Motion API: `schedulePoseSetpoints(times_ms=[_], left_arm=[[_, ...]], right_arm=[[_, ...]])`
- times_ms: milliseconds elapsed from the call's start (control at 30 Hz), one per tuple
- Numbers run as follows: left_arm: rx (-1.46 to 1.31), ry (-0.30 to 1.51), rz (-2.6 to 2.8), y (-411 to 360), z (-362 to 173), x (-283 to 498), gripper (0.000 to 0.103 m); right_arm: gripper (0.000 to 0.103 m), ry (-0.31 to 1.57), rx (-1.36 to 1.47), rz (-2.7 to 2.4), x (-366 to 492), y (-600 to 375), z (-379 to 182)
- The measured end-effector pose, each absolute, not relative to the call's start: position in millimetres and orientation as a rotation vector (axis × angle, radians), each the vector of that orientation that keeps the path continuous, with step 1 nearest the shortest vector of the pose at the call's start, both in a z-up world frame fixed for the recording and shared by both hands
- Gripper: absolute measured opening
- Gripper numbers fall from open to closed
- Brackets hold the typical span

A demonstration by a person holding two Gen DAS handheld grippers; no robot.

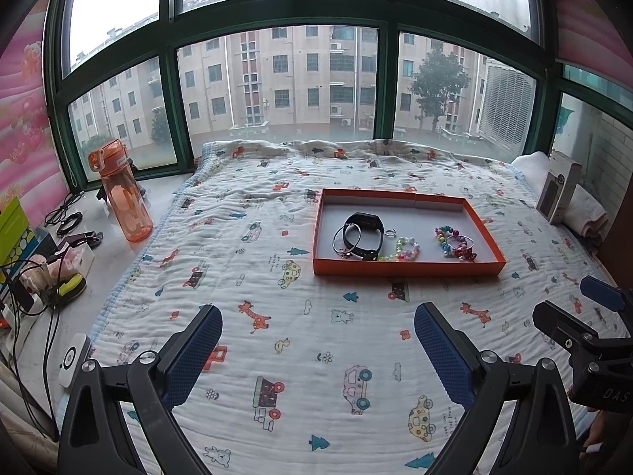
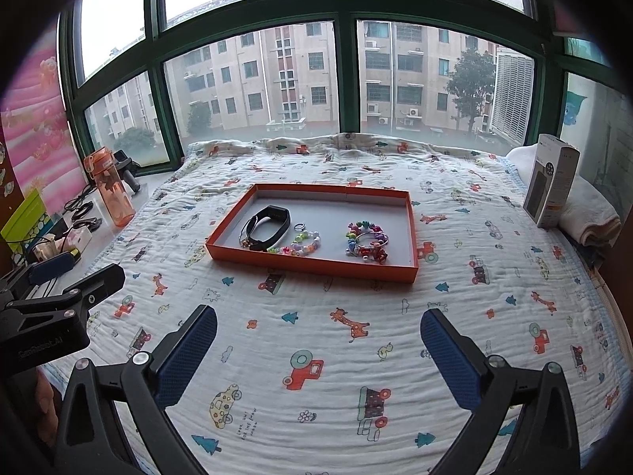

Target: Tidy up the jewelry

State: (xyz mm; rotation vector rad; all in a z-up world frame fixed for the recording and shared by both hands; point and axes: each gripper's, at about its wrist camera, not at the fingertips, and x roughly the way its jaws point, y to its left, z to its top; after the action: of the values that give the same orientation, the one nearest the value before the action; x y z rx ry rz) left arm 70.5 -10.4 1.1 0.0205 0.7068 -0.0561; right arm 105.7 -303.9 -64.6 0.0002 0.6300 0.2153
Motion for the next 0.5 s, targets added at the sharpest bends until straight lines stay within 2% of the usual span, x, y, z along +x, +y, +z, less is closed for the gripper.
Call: schedulePoseSetpoints(times_ms=[500], left_arm=[[0.011,0.712,-0.068,-9.7,1.3,69.6,0.103]], right_arm=[[0.103,0.635,0.019,0.232,105.5,-302.8,-67.4]])
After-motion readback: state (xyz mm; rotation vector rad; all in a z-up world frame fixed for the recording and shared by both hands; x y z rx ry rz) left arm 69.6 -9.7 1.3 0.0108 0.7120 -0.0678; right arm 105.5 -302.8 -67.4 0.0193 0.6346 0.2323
